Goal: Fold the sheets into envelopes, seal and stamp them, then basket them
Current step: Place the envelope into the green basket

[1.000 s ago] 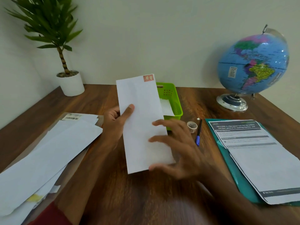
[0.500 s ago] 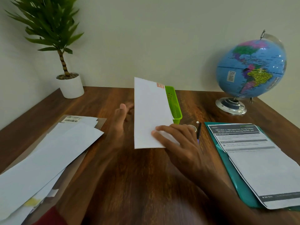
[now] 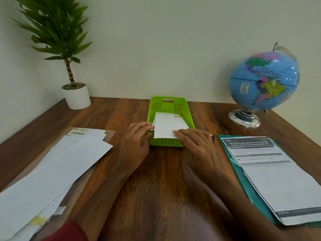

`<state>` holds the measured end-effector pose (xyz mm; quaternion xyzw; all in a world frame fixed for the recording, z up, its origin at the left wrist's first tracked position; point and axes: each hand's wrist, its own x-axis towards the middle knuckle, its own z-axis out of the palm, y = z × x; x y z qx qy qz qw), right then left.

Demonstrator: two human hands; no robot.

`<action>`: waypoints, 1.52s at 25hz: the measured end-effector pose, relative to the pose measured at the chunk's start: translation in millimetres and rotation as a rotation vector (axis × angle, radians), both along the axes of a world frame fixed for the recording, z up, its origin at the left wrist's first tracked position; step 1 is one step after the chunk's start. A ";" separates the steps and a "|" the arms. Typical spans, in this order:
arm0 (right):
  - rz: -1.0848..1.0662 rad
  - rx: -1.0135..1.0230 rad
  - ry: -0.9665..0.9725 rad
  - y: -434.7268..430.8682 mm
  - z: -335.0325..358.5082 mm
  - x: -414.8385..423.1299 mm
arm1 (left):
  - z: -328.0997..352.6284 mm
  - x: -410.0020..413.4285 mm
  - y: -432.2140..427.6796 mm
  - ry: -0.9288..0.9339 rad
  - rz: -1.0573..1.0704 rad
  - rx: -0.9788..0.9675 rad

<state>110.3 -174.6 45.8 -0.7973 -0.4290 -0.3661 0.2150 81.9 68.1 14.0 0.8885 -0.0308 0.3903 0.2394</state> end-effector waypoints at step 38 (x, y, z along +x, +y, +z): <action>-0.039 -0.126 0.208 22.7 -3.5 41.8 | 8.6 -11.1 -19.0 -0.053 0.012 -0.118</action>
